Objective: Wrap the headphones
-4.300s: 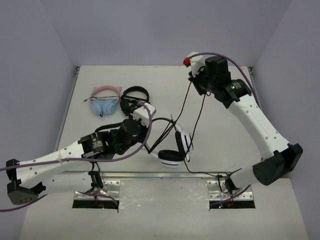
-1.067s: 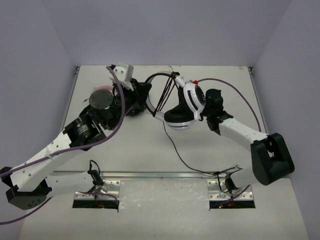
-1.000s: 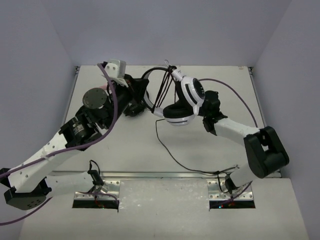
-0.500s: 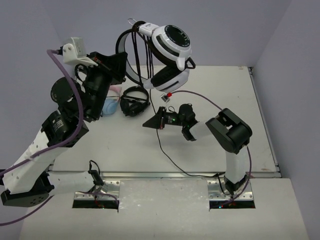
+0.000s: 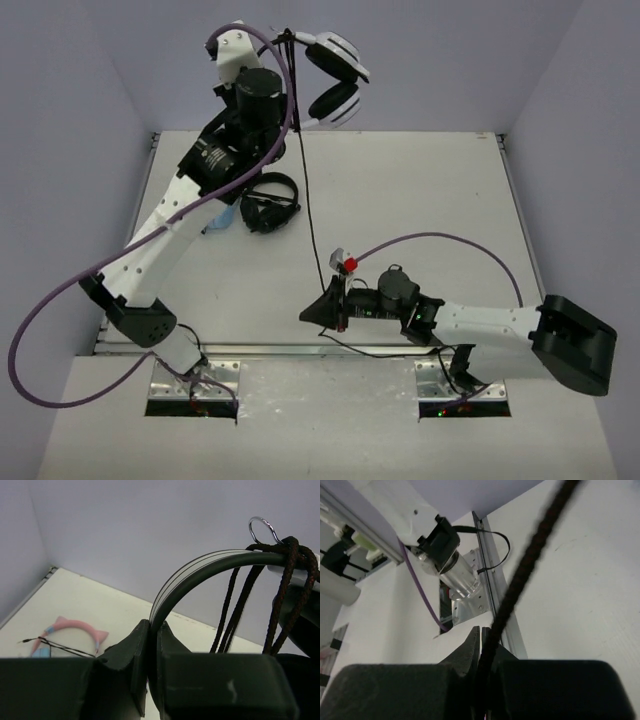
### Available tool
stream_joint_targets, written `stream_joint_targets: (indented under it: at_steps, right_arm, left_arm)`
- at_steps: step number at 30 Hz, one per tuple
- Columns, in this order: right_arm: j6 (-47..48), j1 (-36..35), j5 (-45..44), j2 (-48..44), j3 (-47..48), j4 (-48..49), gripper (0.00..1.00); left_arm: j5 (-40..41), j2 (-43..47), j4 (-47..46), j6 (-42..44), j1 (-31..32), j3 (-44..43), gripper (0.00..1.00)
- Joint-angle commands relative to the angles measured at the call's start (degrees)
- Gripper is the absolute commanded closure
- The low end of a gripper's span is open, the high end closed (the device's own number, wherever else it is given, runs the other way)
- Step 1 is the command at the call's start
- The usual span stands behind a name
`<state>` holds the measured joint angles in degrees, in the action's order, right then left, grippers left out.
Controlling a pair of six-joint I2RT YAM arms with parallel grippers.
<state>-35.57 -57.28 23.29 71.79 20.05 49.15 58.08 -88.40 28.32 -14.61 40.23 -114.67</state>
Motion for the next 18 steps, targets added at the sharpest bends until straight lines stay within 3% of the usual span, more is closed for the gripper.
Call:
stream_joint_targets:
  at_steps: [1, 4, 5, 8, 13, 15, 18]
  right_arm:
    - [12.0, -8.2, -13.5, -7.2, 2.3, -18.9, 0.99]
    - [14.3, -12.1, -12.9, -11.1, 7.3, -26.9, 0.99]
    - [15.1, -13.1, -12.5, -11.5, 8.9, -29.2, 0.99]
    - [19.1, -17.2, -14.8, -13.1, 17.3, -39.9, 0.99]
    - [24.5, -18.9, -17.0, -14.5, 33.5, -57.3, 0.99]
    - [27.8, -18.8, -20.9, -12.8, 41.1, -65.6, 0.99]
    - [32.5, -18.5, -26.9, -10.4, 50.4, -74.4, 0.99]
  left_arm:
    - [2.5, -4.7, 3.1, -5.5, -4.3, -10.5, 1.0]
    - [0.6, -6.1, 5.0, -8.3, -9.5, -7.8, 1.0]
    - [-2.6, -5.6, 5.0, -9.9, -12.8, -2.8, 1.0]
    - [-1.2, -2.6, -1.1, -10.2, -14.7, 10.8, 1.0]
    - [-2.0, 2.7, -9.0, -12.4, -15.3, 29.5, 1.0]
    - [-8.2, 7.7, -13.3, -13.7, -15.0, 40.0, 1.0]
    - [-7.8, 14.5, -24.9, -10.8, -8.9, 53.1, 1.0]
